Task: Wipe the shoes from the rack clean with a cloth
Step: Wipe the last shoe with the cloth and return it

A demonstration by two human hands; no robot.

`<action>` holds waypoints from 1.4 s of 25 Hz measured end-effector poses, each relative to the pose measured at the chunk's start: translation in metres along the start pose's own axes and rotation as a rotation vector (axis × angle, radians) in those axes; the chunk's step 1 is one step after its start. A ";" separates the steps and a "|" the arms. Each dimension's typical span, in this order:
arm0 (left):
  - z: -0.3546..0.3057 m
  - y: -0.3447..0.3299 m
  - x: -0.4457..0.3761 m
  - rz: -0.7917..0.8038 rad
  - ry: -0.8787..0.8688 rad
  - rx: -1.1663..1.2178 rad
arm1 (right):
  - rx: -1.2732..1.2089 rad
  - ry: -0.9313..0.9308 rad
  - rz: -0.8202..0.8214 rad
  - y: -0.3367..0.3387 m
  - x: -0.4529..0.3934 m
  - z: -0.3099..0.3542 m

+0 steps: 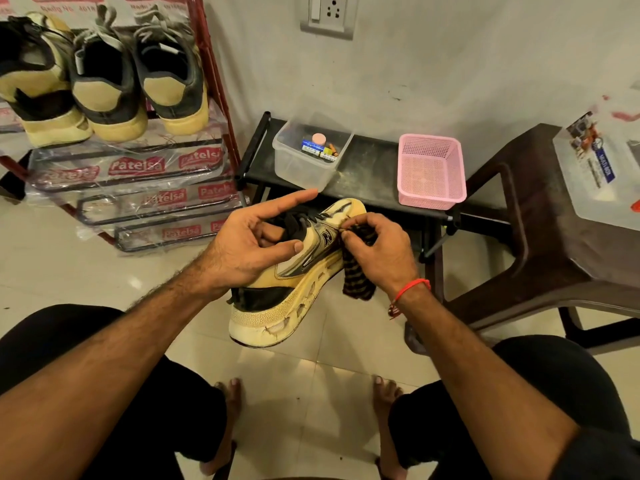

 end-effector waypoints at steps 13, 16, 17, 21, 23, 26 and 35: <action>0.012 0.012 -0.006 -0.213 0.215 0.198 | -0.420 -0.019 0.299 -0.023 0.038 0.047; 0.026 0.013 -0.008 -0.307 0.378 0.292 | -0.418 -0.099 0.195 -0.018 0.031 0.036; 0.030 0.013 -0.007 -0.339 0.422 0.311 | -0.373 -0.098 0.148 -0.015 0.030 0.033; 0.042 0.029 -0.007 -0.509 0.504 0.409 | -0.374 -0.067 0.064 -0.012 0.042 0.037; 0.046 0.030 -0.007 -0.527 0.555 0.571 | -0.430 -0.020 0.081 -0.018 0.053 0.050; 0.036 0.015 -0.006 -0.352 0.579 0.560 | -0.451 0.048 0.021 -0.014 0.054 0.057; 0.016 -0.031 -0.003 0.144 0.199 -0.046 | -0.432 0.046 -0.151 0.023 0.025 0.045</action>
Point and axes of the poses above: each hand's wrist, its own x-axis away from the middle knuckle, its own y-axis out of the back of the hand, z = x × y, the point moved 9 cm from there along -x, towards the middle knuckle, and after that the axes turned 8 degrees about -z, right-handed, at the moved point
